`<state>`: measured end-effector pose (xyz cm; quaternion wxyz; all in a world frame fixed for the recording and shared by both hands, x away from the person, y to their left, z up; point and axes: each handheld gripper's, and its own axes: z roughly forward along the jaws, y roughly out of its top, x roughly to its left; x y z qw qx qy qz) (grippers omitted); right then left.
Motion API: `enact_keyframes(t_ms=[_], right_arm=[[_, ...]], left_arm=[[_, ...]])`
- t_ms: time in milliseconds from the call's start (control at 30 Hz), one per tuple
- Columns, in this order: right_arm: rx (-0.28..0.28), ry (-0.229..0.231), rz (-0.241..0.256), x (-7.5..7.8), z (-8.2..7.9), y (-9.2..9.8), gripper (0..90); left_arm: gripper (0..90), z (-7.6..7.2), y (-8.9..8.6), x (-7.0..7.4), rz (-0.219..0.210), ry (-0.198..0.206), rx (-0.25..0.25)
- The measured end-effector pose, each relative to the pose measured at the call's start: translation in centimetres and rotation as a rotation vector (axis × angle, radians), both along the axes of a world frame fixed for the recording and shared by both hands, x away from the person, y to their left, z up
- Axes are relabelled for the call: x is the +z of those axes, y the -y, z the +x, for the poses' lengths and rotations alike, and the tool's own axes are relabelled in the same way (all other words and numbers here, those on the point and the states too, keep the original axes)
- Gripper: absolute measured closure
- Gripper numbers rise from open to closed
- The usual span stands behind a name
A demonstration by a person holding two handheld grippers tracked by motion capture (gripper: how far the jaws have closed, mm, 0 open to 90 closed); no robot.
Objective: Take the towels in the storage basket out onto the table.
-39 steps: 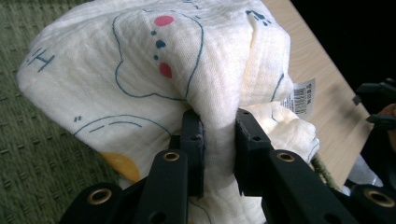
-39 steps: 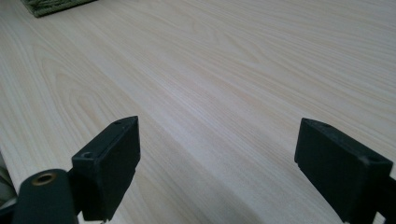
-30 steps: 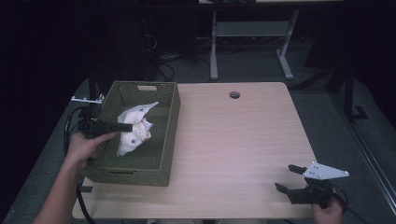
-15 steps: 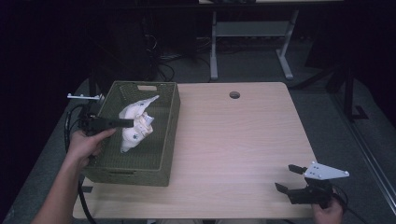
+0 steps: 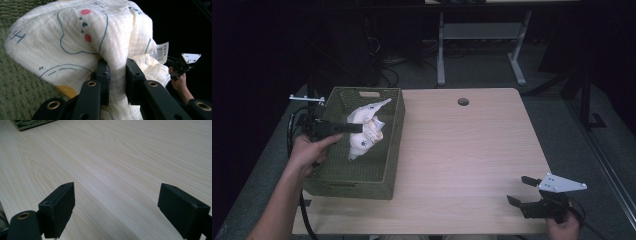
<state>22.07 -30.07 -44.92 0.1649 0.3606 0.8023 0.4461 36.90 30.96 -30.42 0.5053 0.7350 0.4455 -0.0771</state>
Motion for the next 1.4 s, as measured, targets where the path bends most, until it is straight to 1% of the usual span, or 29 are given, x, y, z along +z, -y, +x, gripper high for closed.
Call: enact_keyframes(t_ms=[67, 200, 233, 267, 367, 433, 567, 700, 800, 867, 900, 1067, 1133, 1400], right_arm=[[-0.001, -0.002, 0.001, 0.0, 0.0, 0.0, 14.0], [0.000, -0.003, 0.002, 0.0, 0.1, 0.0, 14.0], [0.000, -0.003, 0.003, 0.0, 0.1, 0.0, 14.0], [0.001, -0.002, 0.004, 0.0, 0.1, 0.0, 14.0], [0.001, -0.003, 0.004, 0.0, 0.1, 0.0, 14.0], [0.002, 0.000, 0.006, 0.0, 0.1, 0.1, 14.0], [-0.004, 0.003, 0.008, 0.1, 0.1, 0.2, 14.0], [-0.006, 0.005, 0.010, 0.0, 0.2, 0.2, 14.0], [0.002, 0.002, 0.007, 0.0, 0.2, 0.1, 14.0], [0.008, 0.000, 0.003, 0.0, 0.3, 0.0, 14.0], [0.007, 0.000, 0.003, 0.0, 0.3, 0.0, 14.0], [0.007, 0.000, 0.002, -0.1, 0.4, -0.1, 14.0], [0.008, 0.000, -0.003, -0.1, 0.4, -0.1, 14.0], [-0.001, 0.002, 0.009, 0.0, 0.3, 0.0, 14.0]], left_arm=[[76.0, 0.1, 0.4, 0.2, -0.004, 0.003, -0.009], [76.0, 0.2, 1.4, 0.6, 0.010, 0.009, -0.026], [76.0, 0.3, 1.7, 0.7, 0.002, 0.011, -0.028], [76.0, 0.3, 1.9, 0.8, -0.003, 0.009, -0.031], [76.0, 0.5, 2.7, 1.0, 0.011, 0.011, -0.043], [76.0, 0.5, 3.1, 1.1, 0.004, 0.009, -0.047], [76.0, 0.7, 3.8, 1.1, 0.010, 0.005, -0.054], [76.0, 0.8, 4.9, 1.2, 0.010, 0.014, -0.075], [76.0, 0.8, 5.9, 1.4, 0.022, 0.028, -0.104], [76.0, 0.8, 6.7, 1.6, 0.028, 0.026, -0.118], [76.0, 0.9, 7.0, 1.6, 0.036, 0.028, -0.126], [76.0, 1.2, 8.4, 1.6, 0.032, 0.024, -0.141], [76.0, 1.3, 8.9, 1.6, 0.040, 0.026, -0.148], [76.0, 1.7, 11.4, 1.3, 0.039, 0.023, -0.170]])
